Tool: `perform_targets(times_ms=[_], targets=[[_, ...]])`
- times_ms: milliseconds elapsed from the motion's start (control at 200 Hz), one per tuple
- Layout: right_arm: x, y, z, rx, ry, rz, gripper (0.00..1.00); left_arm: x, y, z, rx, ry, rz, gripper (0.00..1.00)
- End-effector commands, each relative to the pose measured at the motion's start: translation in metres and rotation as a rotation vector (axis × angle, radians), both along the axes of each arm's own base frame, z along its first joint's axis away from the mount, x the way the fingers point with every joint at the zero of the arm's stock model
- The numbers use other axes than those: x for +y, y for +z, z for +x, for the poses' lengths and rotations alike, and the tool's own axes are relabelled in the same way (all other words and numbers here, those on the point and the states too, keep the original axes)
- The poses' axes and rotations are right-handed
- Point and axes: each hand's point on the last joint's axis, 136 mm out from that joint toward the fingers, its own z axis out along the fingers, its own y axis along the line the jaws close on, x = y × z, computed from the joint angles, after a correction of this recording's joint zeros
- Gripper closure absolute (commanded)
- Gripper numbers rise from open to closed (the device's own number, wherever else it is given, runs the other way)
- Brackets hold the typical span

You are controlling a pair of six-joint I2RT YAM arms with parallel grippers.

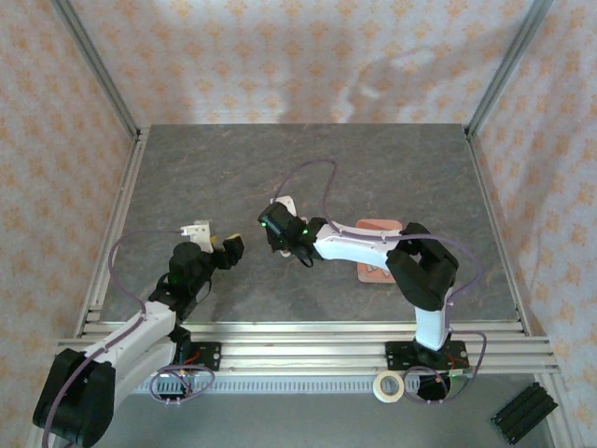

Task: Load the staples into the stapler

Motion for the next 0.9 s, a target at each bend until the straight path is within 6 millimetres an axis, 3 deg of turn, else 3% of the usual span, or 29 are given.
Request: perform_targets(times_ms=[0,360,896], targets=[[-0.009,0.0,0.005,-0.042,-0.004,-0.063,0.85,-0.003,0.004,0.001,-0.032,-0.029,0.004,0.23],[-0.003,-0.02,0.005,-0.008,0.011,-0.081,0.85,-0.001,0.003,0.002,-0.029,-0.019,0.017,0.24],[-0.004,-0.033,0.004,0.018,-0.003,-0.094,0.86,-0.001,0.003,0.002,-0.028,-0.021,0.02,0.24]])
